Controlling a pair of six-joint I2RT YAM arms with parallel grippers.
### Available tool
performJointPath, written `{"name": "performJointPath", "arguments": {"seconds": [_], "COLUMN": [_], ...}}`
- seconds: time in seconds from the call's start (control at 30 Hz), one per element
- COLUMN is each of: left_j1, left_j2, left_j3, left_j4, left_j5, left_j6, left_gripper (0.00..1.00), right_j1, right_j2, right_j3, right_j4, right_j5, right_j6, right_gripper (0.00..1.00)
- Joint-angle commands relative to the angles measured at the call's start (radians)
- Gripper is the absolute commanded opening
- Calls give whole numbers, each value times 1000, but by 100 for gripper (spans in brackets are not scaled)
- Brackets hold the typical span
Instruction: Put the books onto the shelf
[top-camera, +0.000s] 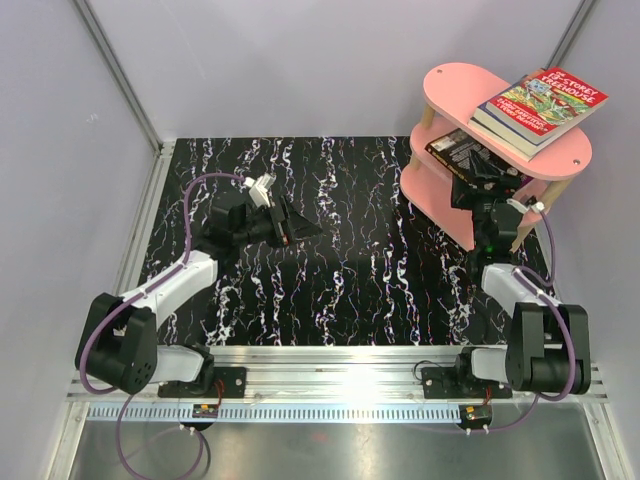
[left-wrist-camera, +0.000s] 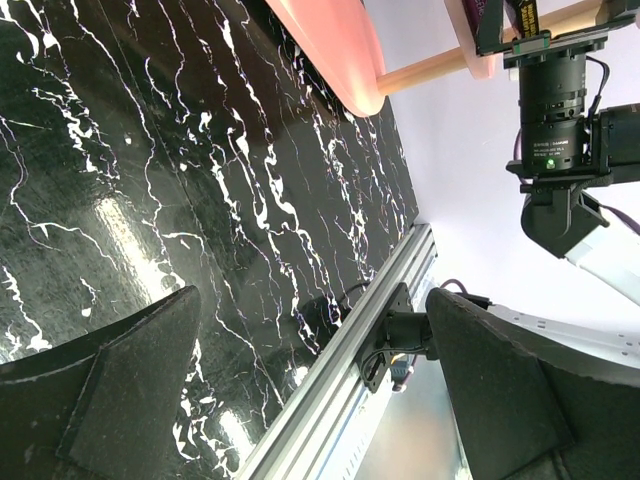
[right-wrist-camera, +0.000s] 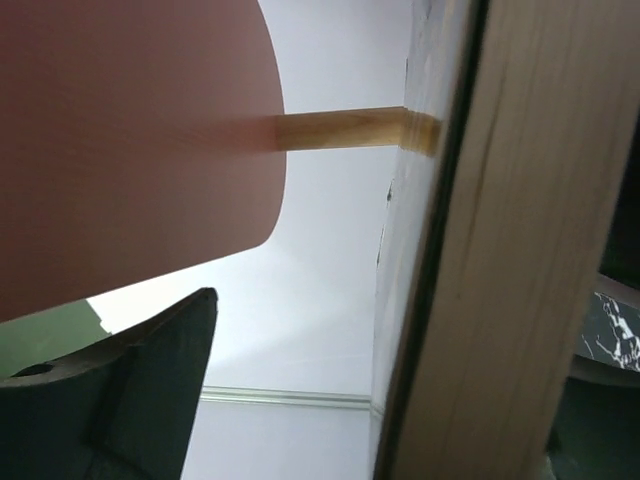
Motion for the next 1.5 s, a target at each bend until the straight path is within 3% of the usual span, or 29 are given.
{"name": "performJointPath", "arguments": {"seconds": [0.0, 0.07, 0.13, 0.2, 0.27, 0.43, 0.57, 0.63, 0.67, 0.7, 0.77, 0.9, 0.93, 1.0, 1.13, 1.27, 1.47], "left_j1": [5, 4, 5, 4, 5, 4, 5, 4, 5, 5, 5, 4, 5, 5, 4, 5, 5], "left_j2": [8, 17, 20, 20, 20, 24, 23, 21, 21, 20, 18, 17, 17, 8, -8, -17, -14], "left_j3": [8, 10, 7, 5, 4, -1, -1, -4, -7, -8, -10, -21, -25, -28, -35, -36, -39], "left_j4": [17, 20, 26, 26, 23, 21, 20, 18, 18, 20, 24, 49, 50, 50, 38, 24, 14], "left_j5": [32, 38, 40, 38, 38, 40, 41, 40, 37, 37, 35, 40, 41, 43, 40, 37, 37], "left_j6": [6, 3, -3, -2, 0, 3, 1, 1, 3, 3, -5, -22, -25, -28, -22, -14, -3], "left_gripper": [99, 99, 99, 99, 99, 99, 99, 99, 99, 99, 99, 99, 98, 98, 98, 98, 98], "right_j1": [-7, -7, -7, -10, -12, -14, -14, -14, -15, -14, -14, -23, -36, -44, -55, -56, -58], "right_j2": [38, 55, 86, 107, 113, 64, -66, -163, -193, -245, -282, -290, -278, -225, -85, 42, 6], "right_j3": [-1, -14, -44, -62, -77, -87, -44, -12, 30, 51, 97, 110, 142, 186, 312, 340, 279], "right_j4": [58, 101, 187, 236, 259, 193, -109, -246, -399, -469, -578, -566, -577, -627, -683, -588, -549], "right_j5": [-60, -46, -44, -44, 0, 84, 132, 167, 178, 204, 219, 172, 144, 56, -127, -273, -273], "right_j6": [66, 80, 103, 125, 141, 148, 70, 22, -16, -32, -88, -125, -131, -153, -190, -168, -158], "right_gripper": [86, 53, 29, 22, 5, 2, 2, 8, 13, 27, 42, 66, 82, 99, 100, 100, 100]}}
